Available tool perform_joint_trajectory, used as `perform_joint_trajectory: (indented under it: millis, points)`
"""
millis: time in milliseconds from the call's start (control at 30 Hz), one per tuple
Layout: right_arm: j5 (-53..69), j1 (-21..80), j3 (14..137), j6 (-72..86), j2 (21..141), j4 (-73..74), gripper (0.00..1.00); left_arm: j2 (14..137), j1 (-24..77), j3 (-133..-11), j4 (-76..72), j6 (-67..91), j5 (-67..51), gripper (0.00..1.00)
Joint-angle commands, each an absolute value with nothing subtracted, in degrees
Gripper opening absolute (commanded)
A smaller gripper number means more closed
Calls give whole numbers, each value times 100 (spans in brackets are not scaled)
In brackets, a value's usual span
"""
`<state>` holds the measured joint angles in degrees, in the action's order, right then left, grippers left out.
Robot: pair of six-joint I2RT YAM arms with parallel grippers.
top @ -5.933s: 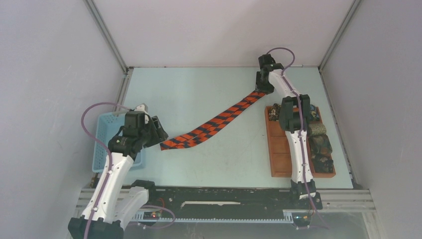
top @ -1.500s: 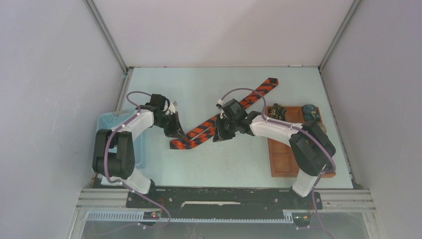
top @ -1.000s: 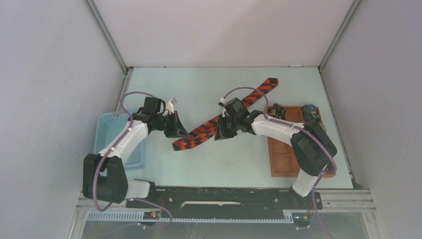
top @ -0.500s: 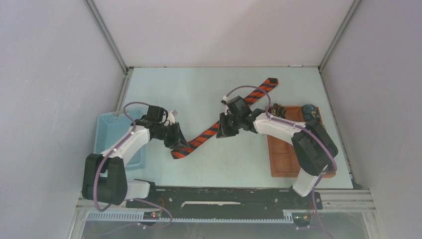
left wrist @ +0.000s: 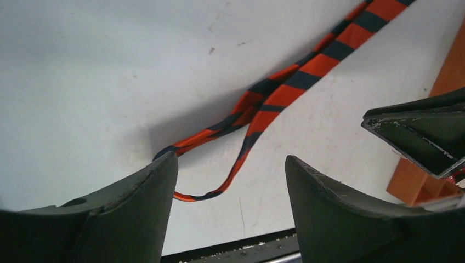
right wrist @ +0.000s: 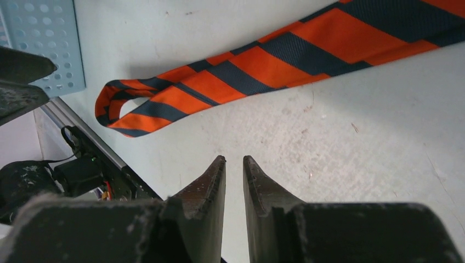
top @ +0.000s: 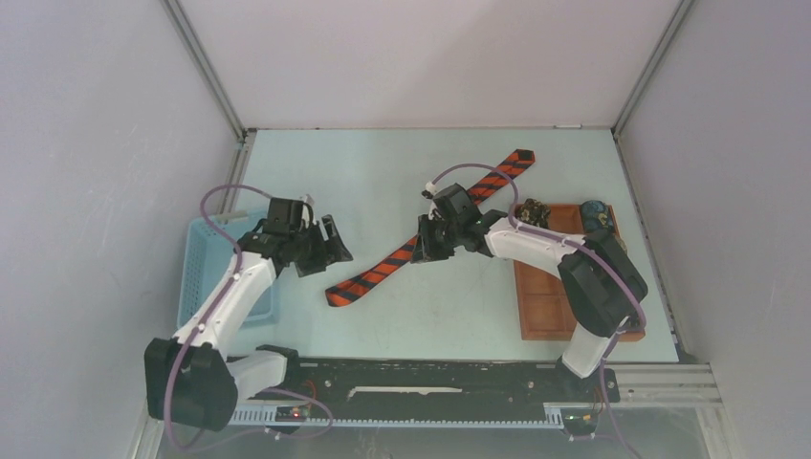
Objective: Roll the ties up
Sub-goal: Flatten out the tie at the center of the board.
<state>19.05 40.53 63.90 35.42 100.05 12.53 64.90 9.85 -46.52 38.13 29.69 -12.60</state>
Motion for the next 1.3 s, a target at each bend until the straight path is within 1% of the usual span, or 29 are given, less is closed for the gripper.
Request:
perform_joint_trajectory:
  millis: [0,100,200,300,400,567,733,900,967,1000,1033,1100,1133,1167,1267]
  points:
    - [1985,4132,6624,3749,10398,812,20,6558,984,-4746,3943,3028,-657,75]
    - [1898,4211,6865,3903,10750,963,19,7118,970,-5001,4175,2993,-378,66]
    - [1678,4240,6939,4113,10980,1143,12,7668,966,-5283,4192,2888,-101,53]
    - [1380,4292,6938,4220,11127,1406,9,8267,967,-5547,4194,2771,101,48]
    - [1355,4300,6937,4301,11311,1431,7,8799,971,-5716,4218,2717,54,44]
    - [1405,4121,6935,4418,11635,1283,5,9211,1004,-5608,4152,2749,-223,41]
    - [1564,3804,7019,4391,11807,1008,4,9155,1002,-5441,4148,2775,-443,40]
    - [1695,3732,7268,4051,11836,901,4,9056,1017,-5156,3977,2834,-1073,37]
    - [1650,3758,7269,3752,11718,634,7,8902,1035,-5038,3948,2863,-1095,37]
    - [1703,3777,7269,3579,11659,425,11,8804,1037,-4988,3940,2871,-1086,37]
    - [1788,3812,7269,3341,11602,175,18,8729,1037,-4943,3938,2868,-1075,37]
    - [1765,3922,7269,3016,11493,-309,62,8553,1037,-4882,3939,2872,-1072,36]
    - [1840,3948,7271,2904,11474,-555,89,8455,1037,-4872,3943,2874,-1069,36]
    - [1883,3968,7288,2860,11475,-729,99,8394,1037,-4857,3943,2874,-1072,36]
    - [2220,3956,7564,2806,11725,-992,100,8240,1037,-4860,3959,2866,-1087,36]
